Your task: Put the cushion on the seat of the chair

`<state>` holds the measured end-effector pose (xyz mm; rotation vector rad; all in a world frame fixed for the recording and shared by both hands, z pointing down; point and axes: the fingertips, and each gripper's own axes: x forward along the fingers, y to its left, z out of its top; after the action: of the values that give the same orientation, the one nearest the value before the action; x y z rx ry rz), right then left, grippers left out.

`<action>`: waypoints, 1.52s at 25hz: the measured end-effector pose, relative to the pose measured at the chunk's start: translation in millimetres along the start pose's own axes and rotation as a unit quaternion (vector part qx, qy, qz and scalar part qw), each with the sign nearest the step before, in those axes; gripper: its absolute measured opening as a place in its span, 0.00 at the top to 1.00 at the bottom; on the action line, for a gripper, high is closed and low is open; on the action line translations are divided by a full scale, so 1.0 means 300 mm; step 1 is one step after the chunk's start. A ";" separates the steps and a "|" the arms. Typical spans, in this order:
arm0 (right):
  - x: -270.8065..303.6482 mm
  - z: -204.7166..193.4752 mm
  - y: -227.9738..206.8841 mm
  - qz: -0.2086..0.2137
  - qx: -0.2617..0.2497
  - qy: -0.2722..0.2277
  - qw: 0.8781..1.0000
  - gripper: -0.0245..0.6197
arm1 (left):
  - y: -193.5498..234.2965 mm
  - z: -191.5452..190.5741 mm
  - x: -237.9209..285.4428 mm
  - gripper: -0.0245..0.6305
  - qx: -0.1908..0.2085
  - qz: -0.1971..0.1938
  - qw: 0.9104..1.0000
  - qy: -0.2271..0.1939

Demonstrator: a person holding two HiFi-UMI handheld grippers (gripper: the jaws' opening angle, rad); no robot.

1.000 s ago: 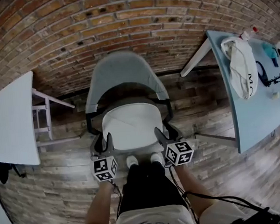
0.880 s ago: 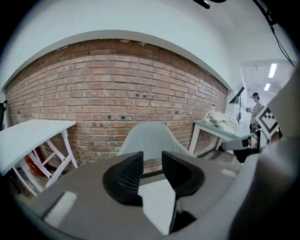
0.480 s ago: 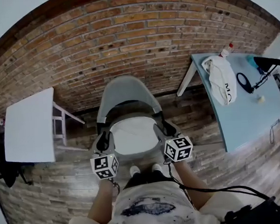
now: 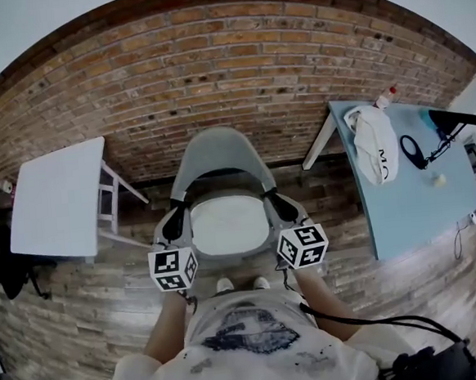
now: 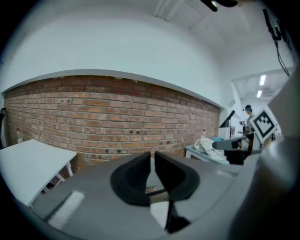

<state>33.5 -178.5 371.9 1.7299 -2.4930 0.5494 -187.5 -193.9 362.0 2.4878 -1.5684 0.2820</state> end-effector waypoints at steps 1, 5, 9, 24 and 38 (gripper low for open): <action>-0.002 0.012 0.008 0.000 -0.003 -0.002 1.000 0.89 | -0.003 0.002 -0.004 0.94 -0.003 0.000 1.000 0.000; 0.001 0.059 0.021 0.000 -0.016 -0.010 1.000 0.96 | -0.017 0.029 0.004 0.97 -0.007 -0.001 1.000 -0.005; 0.001 0.060 0.029 -0.003 -0.022 -0.006 1.000 0.96 | -0.016 0.047 0.010 0.97 -0.007 -0.003 1.000 -0.009; 0.026 0.032 0.027 0.000 -0.020 0.008 1.000 0.96 | -0.005 0.026 0.039 0.98 -0.012 -0.003 1.000 0.003; 0.055 0.028 0.027 0.006 -0.016 0.013 1.000 0.96 | -0.001 0.020 0.062 0.98 -0.012 -0.004 1.000 0.009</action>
<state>21.4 -193.5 366.2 1.6871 -2.4824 0.5248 -179.1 -211.4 361.1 2.4663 -1.5466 0.2822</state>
